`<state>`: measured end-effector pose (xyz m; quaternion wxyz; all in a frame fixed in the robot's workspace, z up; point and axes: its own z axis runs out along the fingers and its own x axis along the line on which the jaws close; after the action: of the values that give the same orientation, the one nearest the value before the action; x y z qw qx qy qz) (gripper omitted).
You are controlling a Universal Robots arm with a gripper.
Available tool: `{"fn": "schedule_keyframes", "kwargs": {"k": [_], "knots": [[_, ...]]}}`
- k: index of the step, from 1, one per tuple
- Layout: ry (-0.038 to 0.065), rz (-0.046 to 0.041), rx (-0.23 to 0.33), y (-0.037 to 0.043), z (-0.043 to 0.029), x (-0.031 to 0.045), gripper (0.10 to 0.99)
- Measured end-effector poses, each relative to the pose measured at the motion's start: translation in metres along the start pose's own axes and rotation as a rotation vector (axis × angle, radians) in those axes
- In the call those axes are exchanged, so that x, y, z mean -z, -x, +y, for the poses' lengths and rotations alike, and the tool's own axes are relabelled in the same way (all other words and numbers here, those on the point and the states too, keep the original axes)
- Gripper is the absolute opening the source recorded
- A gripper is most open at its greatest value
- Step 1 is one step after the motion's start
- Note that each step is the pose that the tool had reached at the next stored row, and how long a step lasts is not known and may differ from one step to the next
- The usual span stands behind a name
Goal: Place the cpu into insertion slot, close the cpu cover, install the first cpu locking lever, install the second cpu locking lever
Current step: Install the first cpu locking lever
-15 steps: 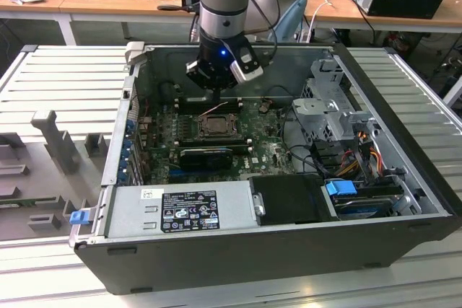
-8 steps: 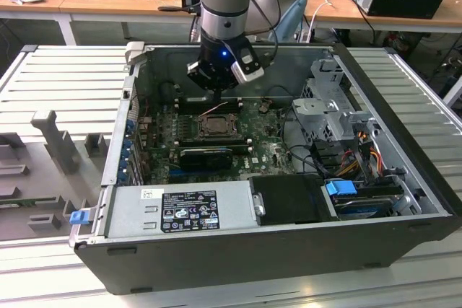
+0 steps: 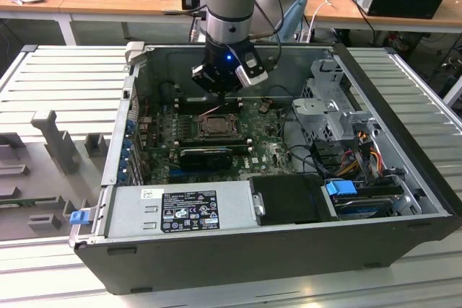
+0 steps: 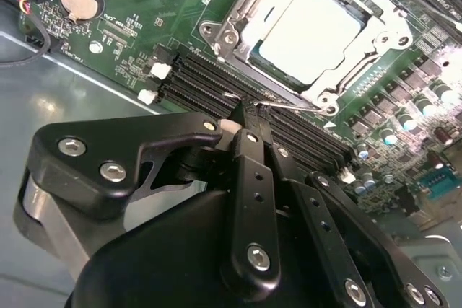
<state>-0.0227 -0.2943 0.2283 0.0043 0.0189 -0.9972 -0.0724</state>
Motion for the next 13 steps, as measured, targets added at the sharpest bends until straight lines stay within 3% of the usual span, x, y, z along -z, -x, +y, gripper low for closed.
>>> {"fn": "schedule_keyframes", "kwargs": {"k": [10,13], "knots": [[0.0,0.0001,0.0,0.0057,-0.0021,-0.0144,0.106],[-0.005,0.0002,0.0,0.007,-0.0028,-0.0188,0.106]]}}
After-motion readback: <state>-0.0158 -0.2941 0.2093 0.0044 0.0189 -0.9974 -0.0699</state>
